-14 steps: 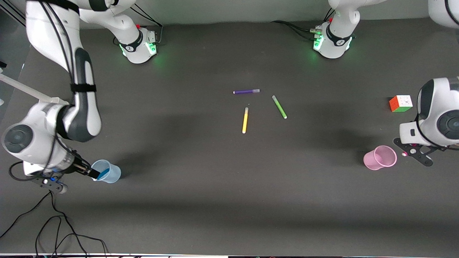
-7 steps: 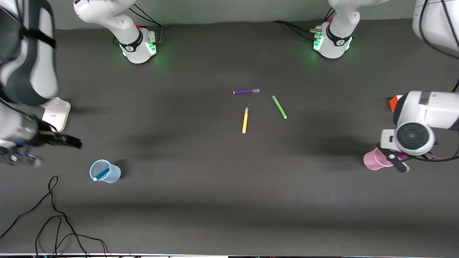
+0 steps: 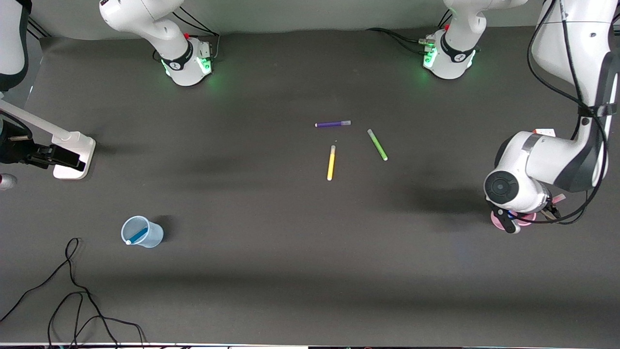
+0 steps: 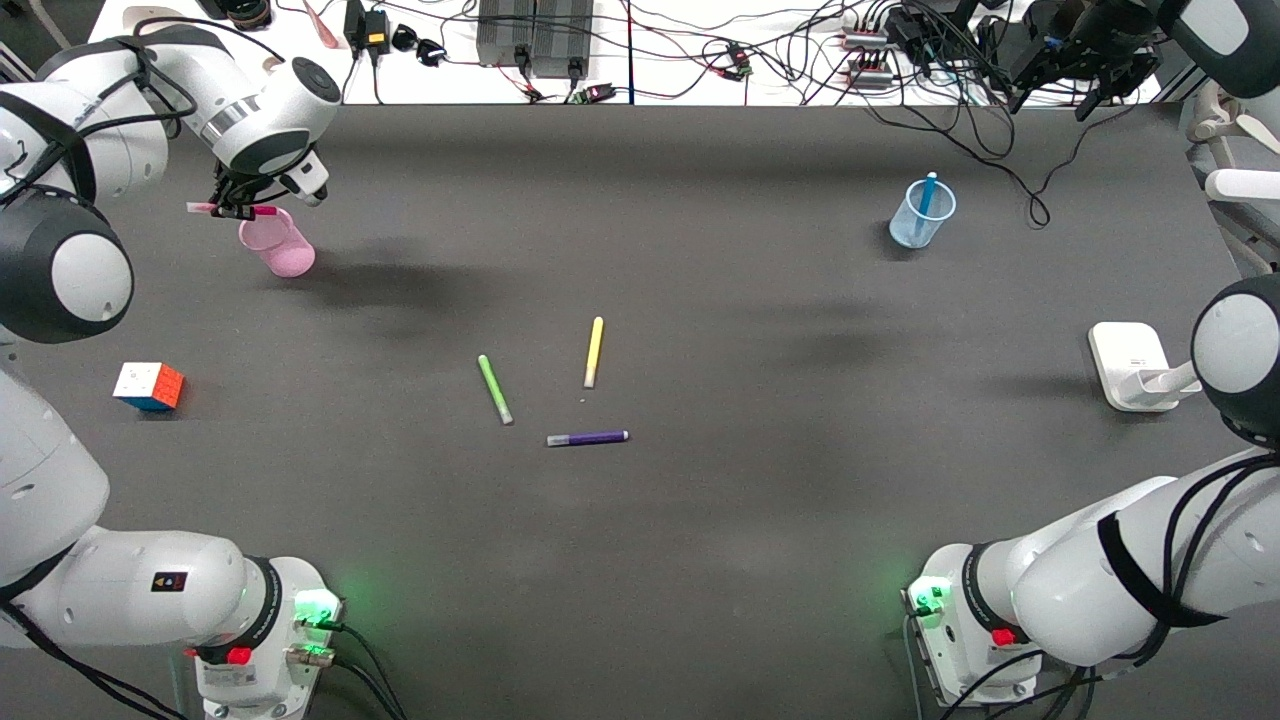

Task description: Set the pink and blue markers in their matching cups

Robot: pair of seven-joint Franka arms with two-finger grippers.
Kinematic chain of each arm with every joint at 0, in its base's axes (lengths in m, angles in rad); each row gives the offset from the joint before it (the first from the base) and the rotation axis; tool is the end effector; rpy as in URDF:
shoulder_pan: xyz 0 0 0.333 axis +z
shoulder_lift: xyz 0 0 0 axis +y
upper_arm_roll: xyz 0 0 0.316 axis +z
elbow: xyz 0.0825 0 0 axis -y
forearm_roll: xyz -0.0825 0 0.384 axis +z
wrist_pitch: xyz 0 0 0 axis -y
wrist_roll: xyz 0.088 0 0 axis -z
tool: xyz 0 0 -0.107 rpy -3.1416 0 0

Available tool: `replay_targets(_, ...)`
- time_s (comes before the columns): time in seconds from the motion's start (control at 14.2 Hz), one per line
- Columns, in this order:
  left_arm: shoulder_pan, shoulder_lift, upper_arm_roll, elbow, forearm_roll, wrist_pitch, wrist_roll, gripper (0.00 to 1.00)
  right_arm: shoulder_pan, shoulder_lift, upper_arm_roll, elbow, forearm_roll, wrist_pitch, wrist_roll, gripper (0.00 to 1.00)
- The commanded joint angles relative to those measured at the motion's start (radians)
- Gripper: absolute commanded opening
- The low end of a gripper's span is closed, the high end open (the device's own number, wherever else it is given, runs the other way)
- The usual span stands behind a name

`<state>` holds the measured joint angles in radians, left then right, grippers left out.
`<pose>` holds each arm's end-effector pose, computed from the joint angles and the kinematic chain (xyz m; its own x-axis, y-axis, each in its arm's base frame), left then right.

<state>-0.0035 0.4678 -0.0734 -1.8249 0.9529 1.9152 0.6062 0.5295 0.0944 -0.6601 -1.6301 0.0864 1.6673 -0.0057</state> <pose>0.6234 0.0130 0.2753 0.3398 -0.6052 -0.7199 -0.9389 -0.2627 -0.2223 0.5794 -0.0529 0.5617 0.9905 -0.1327 -0.0371 -0.1338 -0.9906 -0.0280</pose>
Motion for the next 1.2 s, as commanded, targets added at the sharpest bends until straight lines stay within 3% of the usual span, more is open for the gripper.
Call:
replay_targets(0.0, -0.016, -0.009, 0.009, -0.016, 0.078, -0.018, -0.019, 0.00, 0.036, -0.025, -0.001, -0.011, -0.014, -0.004, 0.082, 1.00)
replay_targets(0.07, -0.016, -0.008, 0.009, -0.023, 0.083, -0.013, -0.019, 0.00, 0.032, -0.025, 0.007, -0.011, -0.013, -0.004, 0.098, 1.00)
replay_targets(0.14, -0.020, -0.005, 0.009, -0.036, 0.098, -0.012, -0.019, 0.00, -0.023, -0.031, 0.055, -0.011, 0.010, -0.014, 0.101, 1.00)
replay_targets(0.21, -0.021, -0.003, 0.009, -0.046, 0.119, -0.008, -0.019, 0.00, -0.145, -0.030, 0.180, -0.007, 0.039, -0.020, 0.107, 1.00)
replay_targets(0.28, -0.021, 0.005, 0.009, -0.054, 0.129, -0.005, -0.019, 0.00, -0.290, -0.030, 0.345, -0.008, 0.039, -0.020, 0.130, 1.00)
replay_targets(0.35, -0.021, 0.006, 0.007, -0.056, 0.129, -0.005, -0.019, 0.00, -0.386, -0.030, 0.452, -0.013, 0.038, -0.020, 0.139, 1.00)
replay_targets(0.42, -0.029, 0.008, 0.007, -0.063, 0.130, -0.007, -0.019, 0.00, -0.405, -0.036, 0.480, -0.019, 0.036, -0.026, 0.141, 1.00)
replay_targets(0.85, -0.043, 0.029, 0.007, -0.076, 0.130, 0.001, -0.020, 0.00, -0.401, -0.145, 0.479, -0.086, 0.010, -0.046, 0.128, 1.00)
replay_targets(0.92, -0.043, 0.032, 0.007, -0.076, 0.130, 0.017, -0.019, 0.05, -0.399, -0.160, 0.479, -0.097, 0.010, -0.046, 0.128, 1.00)
replay_targets(0.99, -0.041, 0.034, 0.007, -0.074, 0.132, 0.034, -0.019, 0.33, -0.399, -0.174, 0.481, -0.115, 0.009, -0.046, 0.128, 1.00)
replay_targets(1.13, -0.035, 0.034, 0.007, -0.073, 0.133, 0.047, -0.016, 0.44, -0.387, -0.209, 0.484, -0.145, 0.003, -0.046, 0.128, 1.00)
